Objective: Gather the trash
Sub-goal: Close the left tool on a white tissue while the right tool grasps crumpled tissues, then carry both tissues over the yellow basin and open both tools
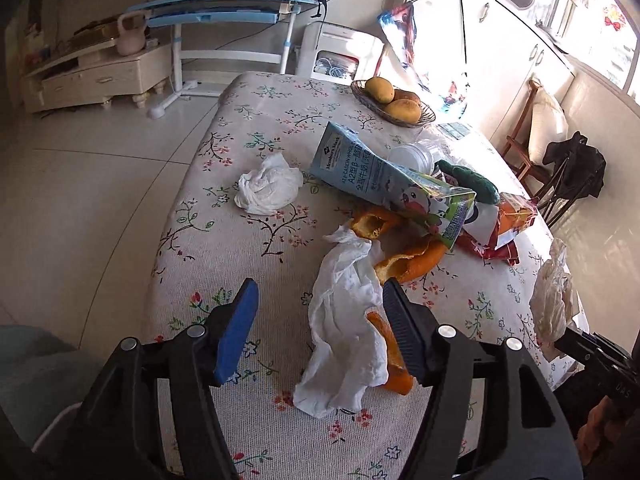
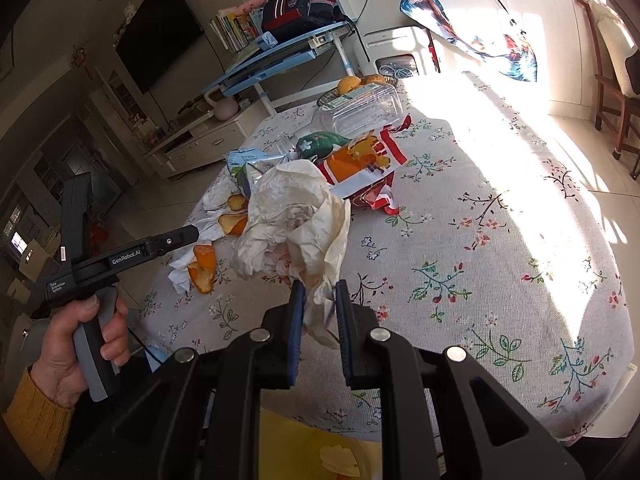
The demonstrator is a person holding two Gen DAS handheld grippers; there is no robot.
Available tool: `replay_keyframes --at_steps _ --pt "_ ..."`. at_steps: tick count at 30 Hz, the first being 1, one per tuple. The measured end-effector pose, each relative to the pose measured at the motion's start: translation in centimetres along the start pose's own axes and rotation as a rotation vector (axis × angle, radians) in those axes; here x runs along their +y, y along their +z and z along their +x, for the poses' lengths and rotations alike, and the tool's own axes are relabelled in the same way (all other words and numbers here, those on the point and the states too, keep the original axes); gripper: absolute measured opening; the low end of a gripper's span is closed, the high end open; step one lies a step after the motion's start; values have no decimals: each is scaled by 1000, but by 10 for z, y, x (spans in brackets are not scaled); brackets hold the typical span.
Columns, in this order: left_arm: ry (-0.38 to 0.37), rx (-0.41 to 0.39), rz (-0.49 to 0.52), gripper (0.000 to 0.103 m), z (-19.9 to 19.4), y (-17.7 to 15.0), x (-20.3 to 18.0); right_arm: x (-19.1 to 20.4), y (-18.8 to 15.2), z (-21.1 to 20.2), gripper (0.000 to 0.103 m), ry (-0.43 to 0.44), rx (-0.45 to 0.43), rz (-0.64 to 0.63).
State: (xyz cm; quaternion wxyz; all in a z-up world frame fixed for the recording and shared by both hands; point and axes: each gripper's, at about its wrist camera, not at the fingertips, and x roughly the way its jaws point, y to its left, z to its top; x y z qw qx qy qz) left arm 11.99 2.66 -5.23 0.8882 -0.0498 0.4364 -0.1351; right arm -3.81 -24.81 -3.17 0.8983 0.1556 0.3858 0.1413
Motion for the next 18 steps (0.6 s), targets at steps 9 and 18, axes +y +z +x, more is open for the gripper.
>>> replay_keyframes --at_steps 9,18 --pt "-53 -37 21 6 0 7 -10 4 0 6 17 9 9 -8" --pt "-161 -259 -18 6 -72 2 -3 16 -3 -12 17 49 -31 -44"
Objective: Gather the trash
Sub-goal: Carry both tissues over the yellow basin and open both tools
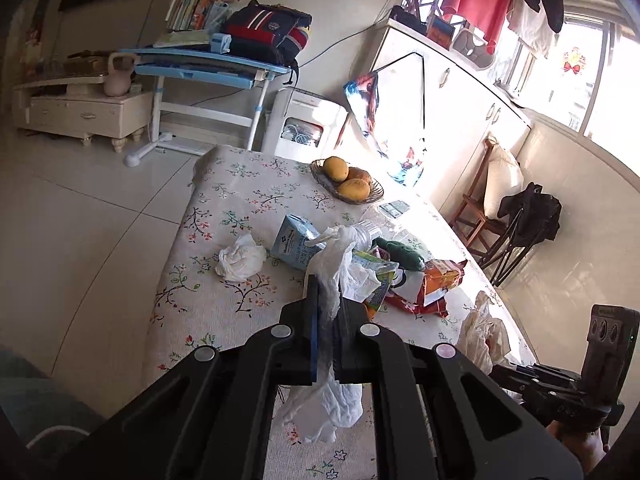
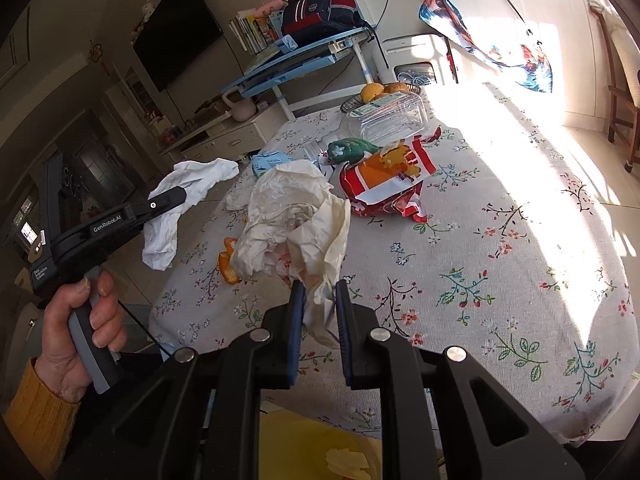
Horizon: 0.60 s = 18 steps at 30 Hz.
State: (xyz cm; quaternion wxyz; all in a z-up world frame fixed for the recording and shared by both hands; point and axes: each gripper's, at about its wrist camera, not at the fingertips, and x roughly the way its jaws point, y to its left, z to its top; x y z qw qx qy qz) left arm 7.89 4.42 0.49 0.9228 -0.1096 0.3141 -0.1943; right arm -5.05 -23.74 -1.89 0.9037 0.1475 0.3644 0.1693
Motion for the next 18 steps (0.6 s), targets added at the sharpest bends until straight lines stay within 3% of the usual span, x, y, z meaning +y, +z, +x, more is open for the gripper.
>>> replay_keyframes --at_steps 9,18 --pt "-45 -19 -55 6 -40 -32 -10 15 -25 -18 17 45 33 -28" --pt "-43 23 -13 6 -65 -74 -35 57 -97 -16 19 70 256 -144"
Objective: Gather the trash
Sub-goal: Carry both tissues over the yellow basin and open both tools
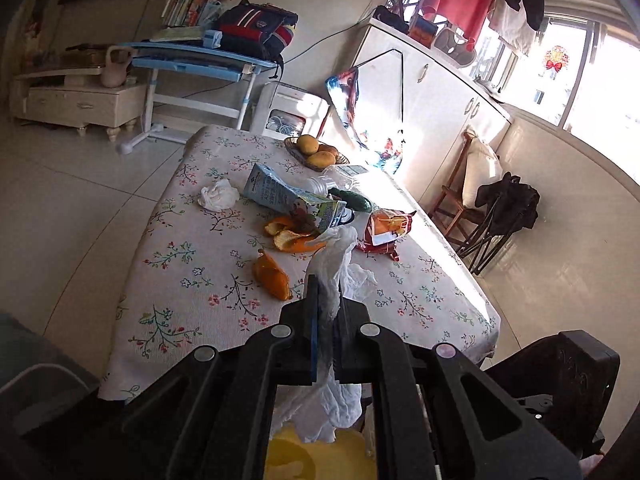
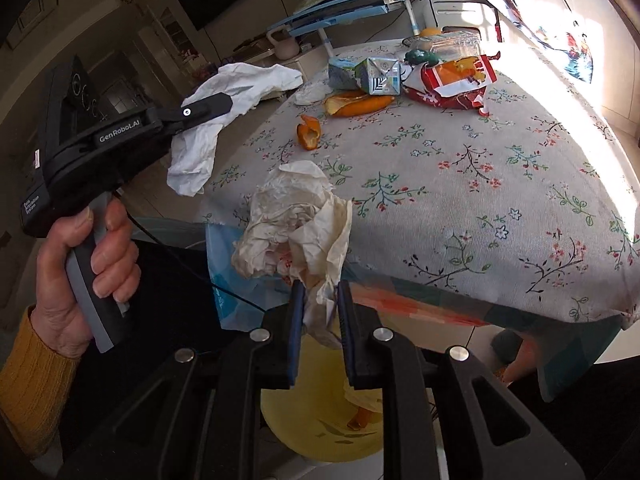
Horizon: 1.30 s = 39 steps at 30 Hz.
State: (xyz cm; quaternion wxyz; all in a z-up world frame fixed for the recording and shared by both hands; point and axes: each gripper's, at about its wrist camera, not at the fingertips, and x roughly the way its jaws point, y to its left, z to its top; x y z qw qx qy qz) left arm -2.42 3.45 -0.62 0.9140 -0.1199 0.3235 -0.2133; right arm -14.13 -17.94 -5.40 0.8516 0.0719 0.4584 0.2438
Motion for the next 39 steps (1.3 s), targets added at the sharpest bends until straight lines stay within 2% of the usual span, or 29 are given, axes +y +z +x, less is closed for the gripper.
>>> replay_keyframes --at_steps 4,8,13,20,26,30,33,35,37,39 --pt "6 24 12 6 -6 -15 -8 19 -22 13 22 -5 101 -59" --pt "10 53 24 6 -9 -27 -14 20 -31 12 40 -14 121 -58" --pt "10 116 52 6 -6 -42 -24 5 -26 -13 50 -3 16 34" --pt "8 241 156 6 5 -68 -46 -21 -15 -43 56 -3 -172 193" --pt "7 342 299 6 12 -93 -72 -40 -15 -58 57 -4 -238 286" --pt "3 453 389 9 20 -116 -86 -46 -18 -66 61 -11 -271 320" --pt "18 515 456 23 25 -131 -93 -49 -19 -66 63 -12 -276 341" --pt "50 520 494 53 25 -136 -97 -51 -20 -66 64 -14 -277 352" --pt "92 498 520 67 23 -136 -99 -53 -21 -67 66 -20 -279 359" --pt "131 466 527 73 20 -133 -98 -54 -22 -68 69 -34 -283 366"
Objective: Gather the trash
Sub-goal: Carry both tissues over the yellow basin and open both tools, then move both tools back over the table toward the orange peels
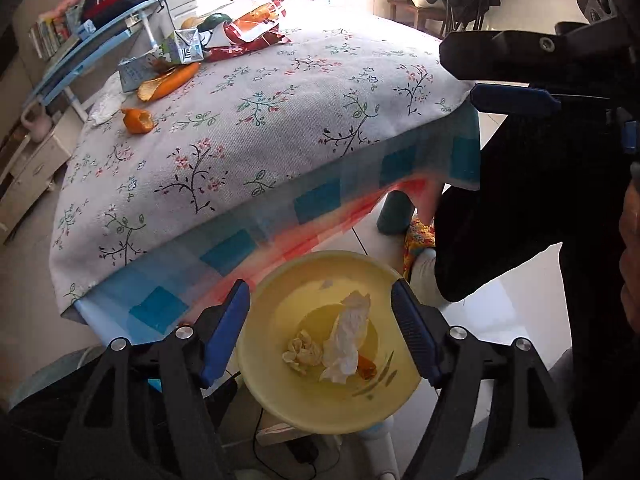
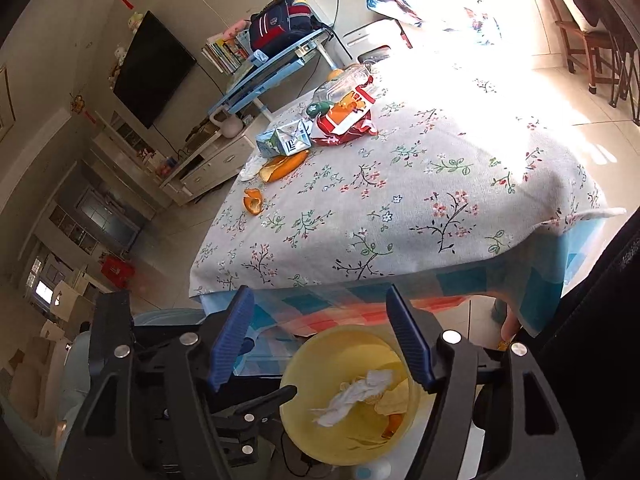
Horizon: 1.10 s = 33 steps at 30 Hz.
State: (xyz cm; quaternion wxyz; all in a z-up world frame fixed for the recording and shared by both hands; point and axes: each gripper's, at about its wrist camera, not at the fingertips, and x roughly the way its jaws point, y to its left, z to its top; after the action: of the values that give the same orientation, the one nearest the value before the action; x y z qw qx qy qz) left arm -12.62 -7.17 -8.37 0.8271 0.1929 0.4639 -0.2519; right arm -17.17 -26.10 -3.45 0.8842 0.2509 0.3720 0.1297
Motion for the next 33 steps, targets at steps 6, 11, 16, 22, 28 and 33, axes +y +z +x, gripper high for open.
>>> replay_keyframes --at_steps 6,11,16,22,28,33 --pt "163 -135 -57 90 -20 7 16 -2 -2 -1 72 -43 -8 6" --pt "237 -224 -104 95 -36 14 29 3 -5 1 74 -69 -3 -25" --pt "271 -270 -149 96 -46 15 38 10 -9 3 76 -87 1 -63" --pt "288 -293 -192 96 -51 13 45 15 -11 4 78 -99 5 -88" --pt "301 -331 -228 96 -59 11 51 28 -10 4 78 -102 -1 -130" --pt "290 -415 -331 96 -77 14 75 56 -8 14 83 -102 -6 -267"
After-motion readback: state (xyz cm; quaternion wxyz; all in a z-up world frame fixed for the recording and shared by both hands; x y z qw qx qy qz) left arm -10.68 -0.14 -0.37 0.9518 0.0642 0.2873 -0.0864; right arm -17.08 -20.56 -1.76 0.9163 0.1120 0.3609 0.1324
